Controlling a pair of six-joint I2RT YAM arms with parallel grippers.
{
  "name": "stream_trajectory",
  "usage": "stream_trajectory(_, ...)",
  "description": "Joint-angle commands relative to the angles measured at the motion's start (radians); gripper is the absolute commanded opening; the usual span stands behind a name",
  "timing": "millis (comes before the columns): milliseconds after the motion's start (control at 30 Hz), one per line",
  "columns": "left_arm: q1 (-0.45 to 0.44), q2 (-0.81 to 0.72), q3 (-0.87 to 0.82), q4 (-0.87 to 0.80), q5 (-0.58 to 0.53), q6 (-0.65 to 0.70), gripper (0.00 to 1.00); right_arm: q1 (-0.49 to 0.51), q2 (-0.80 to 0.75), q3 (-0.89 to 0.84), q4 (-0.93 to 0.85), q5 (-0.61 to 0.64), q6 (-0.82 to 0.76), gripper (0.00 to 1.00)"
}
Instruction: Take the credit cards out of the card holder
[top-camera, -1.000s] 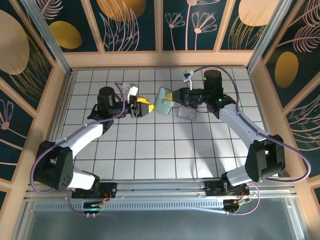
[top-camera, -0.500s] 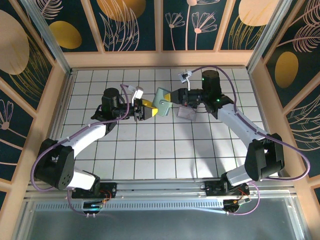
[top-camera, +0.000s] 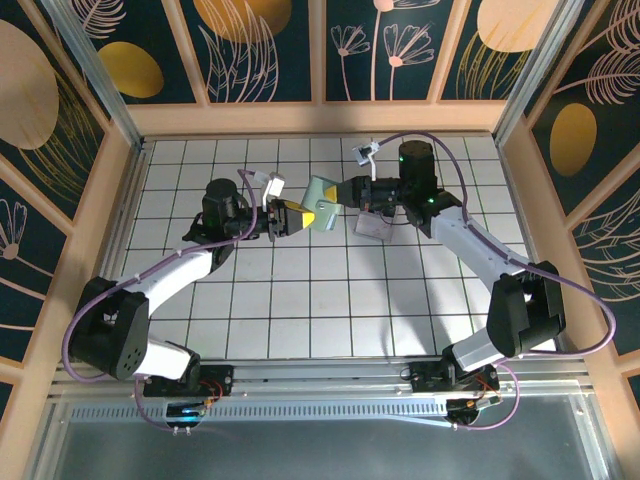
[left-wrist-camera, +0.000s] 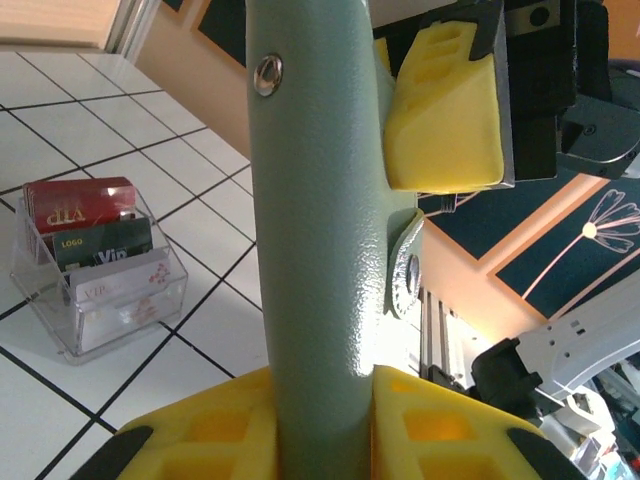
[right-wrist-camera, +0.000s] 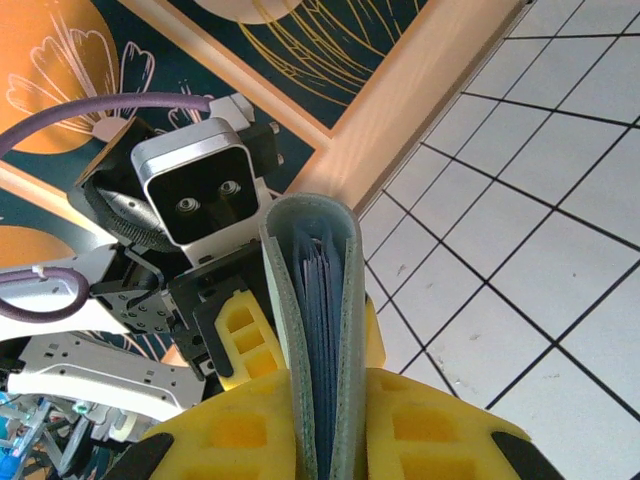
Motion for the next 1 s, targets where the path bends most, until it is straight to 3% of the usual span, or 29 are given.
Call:
stream_trajectory(0, -0.038, -0.026, -0.021, 0.069, -0.068, -0.027, 0.21, 0.025, 0.004, 0.005, 0.076, 0.073, 0.049, 0.11)
stream_trajectory(67, -0.053, -0.034, -0.031, 0.091, -0.110, -0.040, 0.24, 0.034, 0.002, -0.003, 0.084, 0.102, 0.059, 0.15)
stream_trajectory(200, -0.060, -0.036, -0.062, 0.181, -0.172, -0.109, 0.07, 0.043, -0.013, -0.034, 0.126, 0.144, 0.094, 0.32)
stream_trajectory(367, -0.064, -0.060, -0.101, 0.229, -0.237, -0.156, 0.12, 0.048, -0.070, -0.091, 0.197, 0.220, 0.141, 0.36)
stream_trajectory(533, -0.068, -0.058, -0.099, 0.216, -0.224, -0.159, 0.20, 0.071, -0.087, -0.105, 0.264, 0.273, 0.162, 0.21)
stream_trajectory(667, -0.068, -0.063, -0.103, 0.222, -0.201, -0.164, 0.40, 0.073, -0.075, -0.098, 0.277, 0.264, 0.162, 0.11)
stream_trajectory(733, -0.068, -0.074, -0.102, 0.202, -0.195, -0.145, 0.49, 0.068, -0.065, -0.087, 0.267, 0.240, 0.151, 0.07)
stream_trajectory(900, -0.066, -0.120, -0.086, 0.107, -0.210, -0.079, 0.57, 0.037, -0.049, -0.063, 0.247, 0.128, 0.141, 0.01)
stream_trajectory(967, -0.063, -0.139, -0.079, 0.078, -0.205, -0.057, 0.68, 0.017, -0.049, -0.062, 0.246, 0.070, 0.144, 0.00)
